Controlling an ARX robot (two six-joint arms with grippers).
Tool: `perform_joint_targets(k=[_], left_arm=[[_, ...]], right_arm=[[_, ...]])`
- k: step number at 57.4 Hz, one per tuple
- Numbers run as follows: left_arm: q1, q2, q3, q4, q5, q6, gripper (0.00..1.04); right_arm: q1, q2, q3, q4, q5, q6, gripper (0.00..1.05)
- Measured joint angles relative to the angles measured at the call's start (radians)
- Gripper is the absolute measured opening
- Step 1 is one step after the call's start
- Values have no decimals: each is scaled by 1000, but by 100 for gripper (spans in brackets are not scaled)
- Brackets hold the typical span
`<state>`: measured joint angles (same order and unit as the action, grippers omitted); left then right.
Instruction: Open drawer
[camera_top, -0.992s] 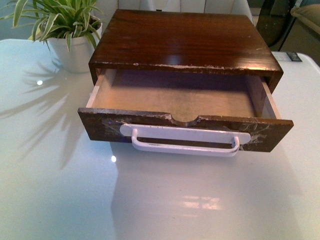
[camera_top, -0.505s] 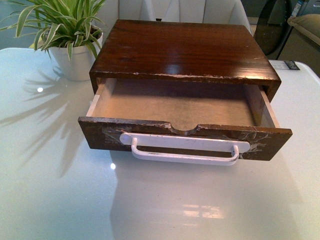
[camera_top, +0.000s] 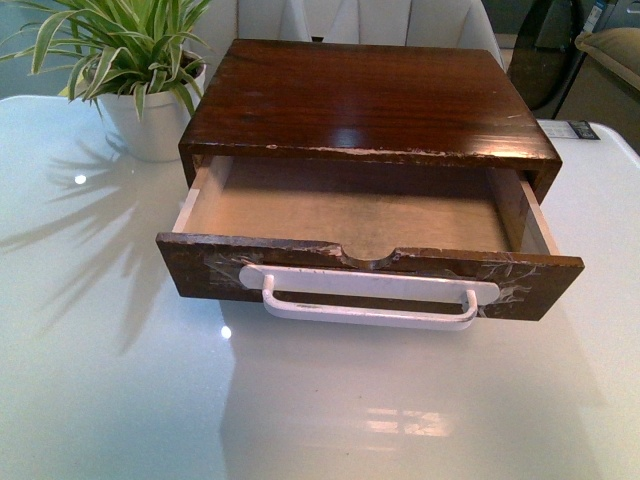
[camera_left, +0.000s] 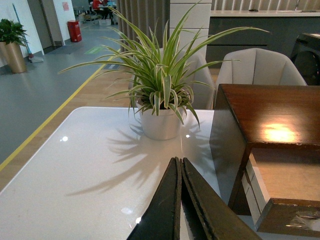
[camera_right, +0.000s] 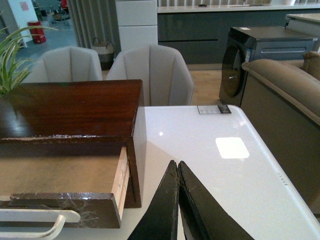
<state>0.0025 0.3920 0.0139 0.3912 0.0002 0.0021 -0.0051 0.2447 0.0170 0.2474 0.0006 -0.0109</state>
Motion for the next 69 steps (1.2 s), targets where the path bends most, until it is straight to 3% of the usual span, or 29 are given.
perform_joint_targets(k=[16,20,30,37,61,65,69], left_arm=[[0,-112,0,-111,0,0,2],[0,-147,0,-145,0,0,2],[0,-212,0,-212,0,0,2],[0,-361,0,-381,0,0,2],[0,-386,0,-390,0,0,2],[0,-386,0,-390,0,0,2],[0,-386,0,-390,0,0,13]], right_arm=[[0,-71,0,-73,0,0,2],[0,-207,0,-235,0,0,2],[0,-238,0,-246,0,0,2],[0,-239,0,-246,0,0,2],[0,-240,0,-246,0,0,2],[0,-240,0,-246,0,0,14],[0,-240,0,-246,0,0,26]])
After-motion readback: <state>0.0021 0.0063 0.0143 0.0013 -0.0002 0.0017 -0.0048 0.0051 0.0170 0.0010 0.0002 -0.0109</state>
